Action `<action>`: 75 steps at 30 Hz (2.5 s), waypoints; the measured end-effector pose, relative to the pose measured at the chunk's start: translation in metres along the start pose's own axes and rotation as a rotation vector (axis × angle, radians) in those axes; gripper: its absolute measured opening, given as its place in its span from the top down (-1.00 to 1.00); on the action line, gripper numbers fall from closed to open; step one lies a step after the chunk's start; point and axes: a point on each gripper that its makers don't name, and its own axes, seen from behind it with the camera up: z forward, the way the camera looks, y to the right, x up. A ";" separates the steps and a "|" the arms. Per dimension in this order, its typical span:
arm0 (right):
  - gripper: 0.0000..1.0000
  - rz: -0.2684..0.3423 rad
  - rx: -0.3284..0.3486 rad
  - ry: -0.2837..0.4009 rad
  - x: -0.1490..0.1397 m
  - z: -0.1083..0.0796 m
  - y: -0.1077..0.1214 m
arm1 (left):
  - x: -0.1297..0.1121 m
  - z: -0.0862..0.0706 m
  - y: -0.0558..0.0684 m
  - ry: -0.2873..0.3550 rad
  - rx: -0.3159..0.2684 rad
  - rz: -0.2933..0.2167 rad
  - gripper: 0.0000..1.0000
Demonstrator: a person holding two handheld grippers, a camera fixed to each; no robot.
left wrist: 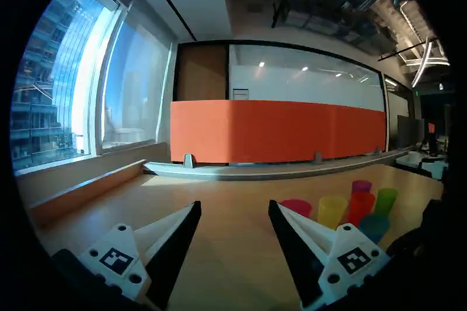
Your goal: Pour water
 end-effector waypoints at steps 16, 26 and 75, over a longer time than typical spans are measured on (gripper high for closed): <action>-1.00 -0.021 0.069 -0.010 0.084 0.012 -0.002 | 0.062 0.024 0.008 -0.040 -0.047 -0.018 -0.70; -1.00 -0.045 0.101 -0.003 0.122 0.020 -0.001 | 0.119 0.030 0.025 -0.021 -0.122 -0.031 -0.70; -1.00 -0.162 0.586 -0.195 0.095 -0.011 -0.079 | 0.115 -0.032 0.159 -0.090 -0.789 0.071 -0.70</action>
